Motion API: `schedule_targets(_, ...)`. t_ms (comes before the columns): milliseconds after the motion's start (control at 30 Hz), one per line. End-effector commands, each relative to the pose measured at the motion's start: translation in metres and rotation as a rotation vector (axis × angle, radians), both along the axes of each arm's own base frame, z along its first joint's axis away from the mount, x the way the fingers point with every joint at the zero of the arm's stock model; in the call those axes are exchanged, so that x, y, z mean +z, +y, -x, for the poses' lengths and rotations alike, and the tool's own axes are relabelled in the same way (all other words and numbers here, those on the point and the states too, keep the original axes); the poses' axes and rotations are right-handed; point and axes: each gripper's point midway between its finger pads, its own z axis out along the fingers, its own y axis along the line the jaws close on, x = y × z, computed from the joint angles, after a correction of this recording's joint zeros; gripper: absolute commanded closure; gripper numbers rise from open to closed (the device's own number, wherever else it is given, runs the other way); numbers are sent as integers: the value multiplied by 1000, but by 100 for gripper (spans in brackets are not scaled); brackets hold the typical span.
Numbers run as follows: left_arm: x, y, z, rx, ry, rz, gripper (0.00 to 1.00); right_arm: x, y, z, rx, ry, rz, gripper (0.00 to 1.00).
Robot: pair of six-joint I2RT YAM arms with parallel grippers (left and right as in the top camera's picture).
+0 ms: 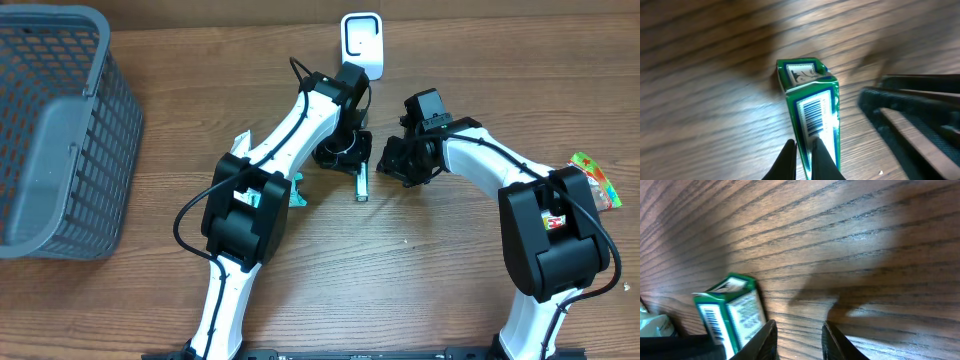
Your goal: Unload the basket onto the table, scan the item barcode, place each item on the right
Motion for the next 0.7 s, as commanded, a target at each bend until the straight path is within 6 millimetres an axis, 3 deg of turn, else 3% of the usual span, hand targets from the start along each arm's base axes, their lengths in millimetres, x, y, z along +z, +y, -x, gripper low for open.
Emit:
schedule_targets(0,-12,29,-4,82,3,-137,96,-3,3,3,6,8,-5,69)
schedule_targets(433,-10,34,12,132,83,-157,96,-3,3,2,6,7,-5,69)
schedule_targets(667,-13,42,16,278,111,-226,96,-3,3,3,6,8,-5,69)
